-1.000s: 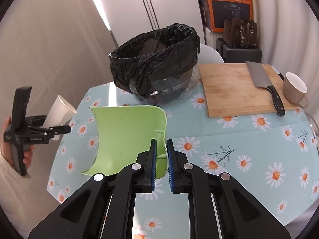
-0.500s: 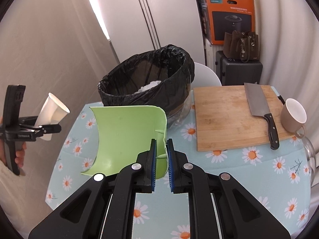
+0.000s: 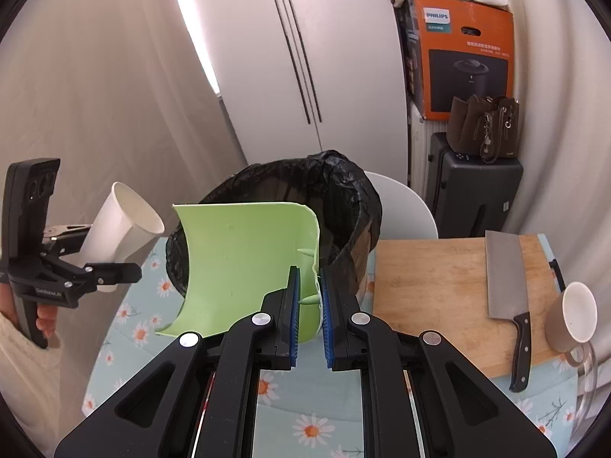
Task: Collect trash
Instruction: 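Carry the paper cup and green container up over the black bin, then open both grippers to drop the cup and container into the bin, then withdraw both tools and lower them toward the red wrapper and cartoon pouch, then close the left gripper on the red printed wrapper, then close the right gripper on the cartoon-printed pouch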
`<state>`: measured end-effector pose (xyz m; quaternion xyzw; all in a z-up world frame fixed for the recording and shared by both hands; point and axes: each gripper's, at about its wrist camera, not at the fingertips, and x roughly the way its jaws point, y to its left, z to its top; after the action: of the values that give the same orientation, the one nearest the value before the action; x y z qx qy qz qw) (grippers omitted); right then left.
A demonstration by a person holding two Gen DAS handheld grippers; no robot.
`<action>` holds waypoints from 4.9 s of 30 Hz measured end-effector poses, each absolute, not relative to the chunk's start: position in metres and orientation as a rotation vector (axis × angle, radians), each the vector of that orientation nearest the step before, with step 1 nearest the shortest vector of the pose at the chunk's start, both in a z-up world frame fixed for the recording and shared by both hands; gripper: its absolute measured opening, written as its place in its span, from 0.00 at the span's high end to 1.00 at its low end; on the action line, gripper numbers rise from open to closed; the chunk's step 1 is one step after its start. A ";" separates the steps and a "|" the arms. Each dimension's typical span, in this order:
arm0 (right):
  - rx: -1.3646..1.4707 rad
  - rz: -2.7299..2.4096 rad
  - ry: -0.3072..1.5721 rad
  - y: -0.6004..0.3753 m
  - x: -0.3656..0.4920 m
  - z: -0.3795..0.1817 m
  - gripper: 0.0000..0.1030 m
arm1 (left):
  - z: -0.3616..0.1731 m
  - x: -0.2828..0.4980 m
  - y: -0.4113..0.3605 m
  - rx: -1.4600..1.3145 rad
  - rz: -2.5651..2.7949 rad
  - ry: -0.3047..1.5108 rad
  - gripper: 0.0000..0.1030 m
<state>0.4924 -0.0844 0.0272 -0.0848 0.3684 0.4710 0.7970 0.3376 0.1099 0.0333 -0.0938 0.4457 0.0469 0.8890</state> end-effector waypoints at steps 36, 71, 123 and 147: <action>-0.204 0.837 0.812 -0.105 0.463 0.001 0.18 | -0.009 0.287 0.095 -0.181 0.138 0.911 0.06; -0.335 0.704 0.951 -0.179 0.404 -0.072 0.18 | -0.148 0.252 0.070 -0.281 0.049 1.033 0.06; -0.415 0.929 1.022 -0.080 0.318 -0.134 0.18 | -0.146 0.119 0.145 -0.467 0.110 1.109 0.77; -0.551 0.768 1.018 0.070 0.344 -0.187 0.36 | -0.179 0.126 0.183 -0.426 -0.060 1.242 0.77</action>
<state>0.3440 0.0697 -0.1866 -0.2539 0.4690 0.3538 0.7684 0.1257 0.1834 -0.1792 -0.1978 0.5774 -0.0278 0.7916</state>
